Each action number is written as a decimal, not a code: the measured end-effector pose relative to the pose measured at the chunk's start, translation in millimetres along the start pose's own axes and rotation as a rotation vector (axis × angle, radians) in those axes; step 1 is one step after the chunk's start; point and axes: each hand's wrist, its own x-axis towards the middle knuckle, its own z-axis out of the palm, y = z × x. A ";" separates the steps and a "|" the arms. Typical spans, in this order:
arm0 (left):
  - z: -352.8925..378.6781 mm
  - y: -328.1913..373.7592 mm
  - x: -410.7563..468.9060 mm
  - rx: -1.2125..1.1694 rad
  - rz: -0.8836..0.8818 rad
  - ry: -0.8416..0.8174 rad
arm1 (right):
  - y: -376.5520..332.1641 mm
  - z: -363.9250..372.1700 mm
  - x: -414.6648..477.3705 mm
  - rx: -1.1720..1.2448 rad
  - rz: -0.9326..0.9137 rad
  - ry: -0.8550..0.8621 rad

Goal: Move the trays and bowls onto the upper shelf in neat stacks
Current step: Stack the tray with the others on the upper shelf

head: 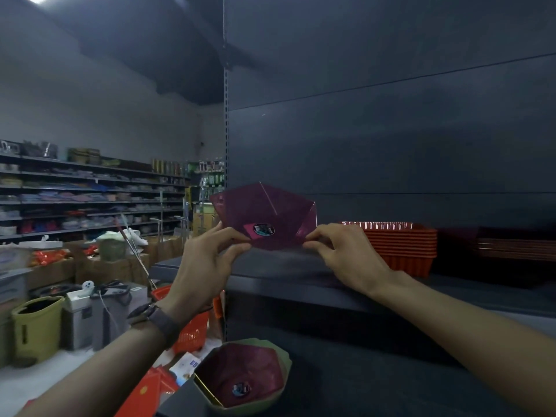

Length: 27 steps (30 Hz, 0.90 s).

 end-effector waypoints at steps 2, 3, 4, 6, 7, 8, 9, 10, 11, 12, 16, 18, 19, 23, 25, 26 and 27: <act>1.7 10.3 1.6 -0.042 0.024 0.009 | 2.4 -12.3 -1.9 0.019 -0.017 0.063; 3.3 15.0 2.3 -0.063 0.038 0.014 | 4.4 -19.0 -3.5 0.024 -0.027 0.090; 5.7 19.7 3.3 -0.080 0.049 0.024 | 6.7 -25.6 -4.9 0.018 -0.043 0.121; 12.3 29.2 7.0 -0.099 0.048 0.048 | 10.9 -40.8 -8.7 -0.004 -0.084 0.191; 16.0 35.3 8.9 -0.118 0.045 0.060 | 12.4 -49.2 -11.4 -0.009 -0.103 0.221; 20.2 42.1 10.6 -0.146 0.048 0.070 | 14.2 -58.1 -14.3 -0.014 -0.116 0.245; 24.5 49.6 12.1 -0.175 0.062 0.079 | 16.0 -66.9 -17.9 -0.021 -0.121 0.264; 29.2 56.9 13.6 -0.196 0.078 0.085 | 18.3 -75.5 -21.8 -0.033 -0.114 0.279; 34.6 64.2 14.9 -0.213 0.089 0.086 | 20.8 -84.0 -26.3 -0.047 -0.103 0.292; 40.1 71.1 16.4 -0.229 0.091 0.084 | 23.6 -92.4 -30.8 -0.060 -0.096 0.304; 64.4 97.6 24.6 -0.280 0.117 0.067 | 34.8 -128.5 -50.7 -0.125 -0.108 0.341; 78.3 111.6 31.4 -0.273 0.134 0.053 | 41.3 -149.2 -61.3 -0.163 -0.102 0.352; 85.7 119.1 35.1 -0.285 0.132 0.038 | 44.8 -160.0 -66.5 -0.186 -0.099 0.353; 122.9 148.9 51.8 -0.363 0.093 -0.049 | 64.2 -197.8 -87.2 -0.305 -0.084 0.346; 143.0 164.6 60.2 -0.420 0.065 -0.085 | 74.4 -216.3 -95.7 -0.362 -0.069 0.340; 152.4 172.2 65.0 -0.444 0.057 -0.102 | 79.1 -225.5 -98.9 -0.386 -0.067 0.341; 160.5 179.8 69.2 -0.456 0.059 -0.117 | 84.2 -234.4 -102.0 -0.404 -0.067 0.342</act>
